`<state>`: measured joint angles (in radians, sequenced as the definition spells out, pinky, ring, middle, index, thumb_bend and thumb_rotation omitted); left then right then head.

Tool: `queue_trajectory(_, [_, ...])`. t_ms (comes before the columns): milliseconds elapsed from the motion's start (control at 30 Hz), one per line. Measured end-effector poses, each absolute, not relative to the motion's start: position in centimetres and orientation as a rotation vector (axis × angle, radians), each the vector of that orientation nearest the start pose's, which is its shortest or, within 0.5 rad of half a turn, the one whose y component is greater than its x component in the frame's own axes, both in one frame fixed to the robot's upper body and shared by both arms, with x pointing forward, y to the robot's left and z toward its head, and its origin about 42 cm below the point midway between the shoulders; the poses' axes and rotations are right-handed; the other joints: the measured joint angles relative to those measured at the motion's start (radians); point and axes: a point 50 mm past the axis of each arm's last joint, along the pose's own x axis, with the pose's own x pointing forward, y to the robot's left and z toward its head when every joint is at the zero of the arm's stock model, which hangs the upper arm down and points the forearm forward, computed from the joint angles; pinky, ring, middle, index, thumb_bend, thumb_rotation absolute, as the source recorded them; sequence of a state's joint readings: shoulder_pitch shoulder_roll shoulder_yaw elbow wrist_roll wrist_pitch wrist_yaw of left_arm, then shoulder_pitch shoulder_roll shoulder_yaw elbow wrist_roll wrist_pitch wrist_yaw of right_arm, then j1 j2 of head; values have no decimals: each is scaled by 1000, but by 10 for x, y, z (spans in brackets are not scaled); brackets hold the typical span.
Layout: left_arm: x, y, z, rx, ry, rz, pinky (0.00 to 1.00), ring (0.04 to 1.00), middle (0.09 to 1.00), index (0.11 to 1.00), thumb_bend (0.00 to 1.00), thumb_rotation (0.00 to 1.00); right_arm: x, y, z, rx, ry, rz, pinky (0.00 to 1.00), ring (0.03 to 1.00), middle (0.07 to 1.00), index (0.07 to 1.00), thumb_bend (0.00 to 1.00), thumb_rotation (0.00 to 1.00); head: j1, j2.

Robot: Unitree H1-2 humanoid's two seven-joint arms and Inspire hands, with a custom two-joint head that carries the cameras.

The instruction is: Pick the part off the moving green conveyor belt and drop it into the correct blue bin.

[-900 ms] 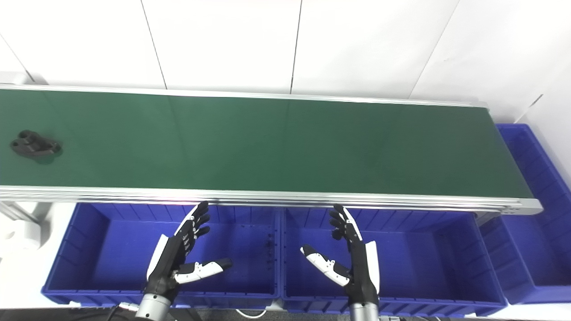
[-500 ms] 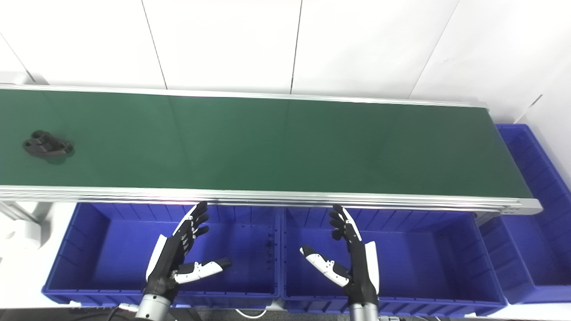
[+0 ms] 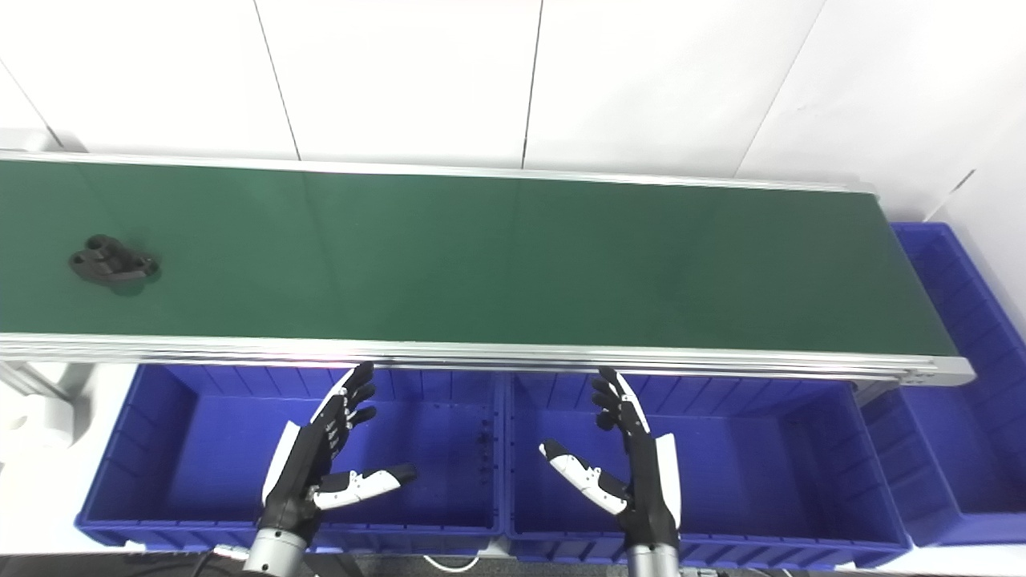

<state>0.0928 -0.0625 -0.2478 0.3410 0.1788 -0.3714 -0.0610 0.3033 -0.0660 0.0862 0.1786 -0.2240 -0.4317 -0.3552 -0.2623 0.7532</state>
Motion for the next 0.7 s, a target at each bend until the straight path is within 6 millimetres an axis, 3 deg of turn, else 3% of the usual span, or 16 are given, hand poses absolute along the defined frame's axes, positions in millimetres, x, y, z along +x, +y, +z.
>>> queue_trajectory(300, [222,117,10,88,33,-350,851,921,942,912,665,242,156,-237,14,-253,0,-233,817,829,846,893,708,436,6,-12])
queue_trajectory(333, [222,117,10,88,34,-351,848,919,940,912,668,249,156,-237,14,-251,1,-234,820,831,846,893,713,445,53,-37])
queue_trajectory(367, [222,117,9,88,36,-353,847,919,939,912,672,254,156,-237,14,-249,4,-234,818,829,847,894,705,449,54,-37])
queue_trajectory(400, [222,117,7,89,39,-354,846,917,939,912,679,263,156,-237,12,-249,8,-233,813,826,848,899,681,459,110,-60])
queue_trajectory(467, [220,115,5,90,39,-359,840,915,943,912,685,269,154,-239,9,-256,21,-223,822,832,855,904,666,444,148,-73])
queue_trajectory(500, [219,114,3,87,37,-360,844,919,950,912,693,264,153,-240,8,-253,26,-222,825,839,862,909,650,426,258,-115])
queue_trajectory(567, [215,110,-2,78,53,-364,852,925,951,902,708,248,149,-246,7,-232,40,-224,843,858,878,923,596,352,270,-120])
queue_trajectory(633, [211,103,-8,71,78,-371,853,925,951,900,713,249,148,-253,7,-222,46,-223,849,863,878,922,579,321,351,-175])
queue_trajectory(700, [208,97,-12,74,90,-378,844,919,949,904,713,269,147,-259,5,-220,56,-225,850,867,873,910,616,404,368,-193])
